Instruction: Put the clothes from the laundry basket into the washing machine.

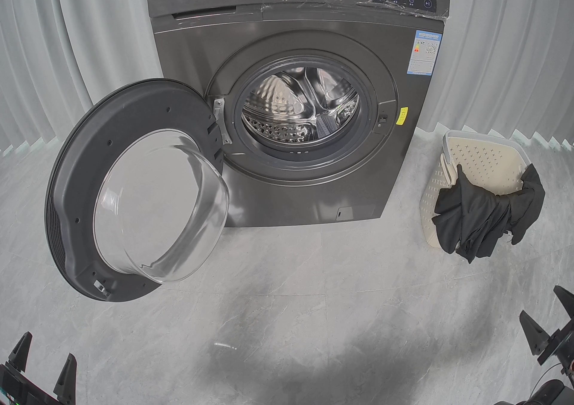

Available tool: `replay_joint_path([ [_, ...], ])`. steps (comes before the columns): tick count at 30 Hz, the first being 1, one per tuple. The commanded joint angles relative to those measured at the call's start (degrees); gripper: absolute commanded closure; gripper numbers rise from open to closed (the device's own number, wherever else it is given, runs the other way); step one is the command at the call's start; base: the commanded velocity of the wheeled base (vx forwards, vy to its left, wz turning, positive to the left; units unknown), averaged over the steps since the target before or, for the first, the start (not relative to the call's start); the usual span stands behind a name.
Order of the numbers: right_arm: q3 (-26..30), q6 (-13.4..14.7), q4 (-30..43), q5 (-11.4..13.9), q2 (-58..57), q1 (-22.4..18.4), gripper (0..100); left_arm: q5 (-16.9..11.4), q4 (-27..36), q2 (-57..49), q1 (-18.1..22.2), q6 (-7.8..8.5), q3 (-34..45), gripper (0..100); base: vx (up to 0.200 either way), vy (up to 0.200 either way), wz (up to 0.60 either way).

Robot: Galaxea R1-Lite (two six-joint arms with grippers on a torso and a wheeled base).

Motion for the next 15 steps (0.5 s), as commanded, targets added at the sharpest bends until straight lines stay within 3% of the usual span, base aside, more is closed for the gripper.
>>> replay_joint_path([
  [1, 1.1, 1.0, 8.3, -0.1, -17.1, -3.3, 0, 0.0, 0.0, -1.0, 0.0, -0.01, 0.9, 0, 0.0, 0.0, 0.0],
  [5, 1.1, 1.1, 14.9, 0.0, -23.9, -5.4, 0, 0.0, 0.0, -1.0, 0.0, -0.01, 0.9, 0, 0.0, 0.0, 0.0],
  [9, 1.1, 0.7, 15.2, 0.7, -24.9, -8.0, 0, 0.0, 0.0, -1.0, 0.0, -0.01, 0.9, 0, 0.0, 0.0, 0.0],
  [15, 1.1, 0.3, 16.3, -1.0, -27.6, -9.2, 0, 0.0, 0.0, -1.0, 0.0, -0.01, 0.9, 0, 0.0, 0.0, 0.0],
])
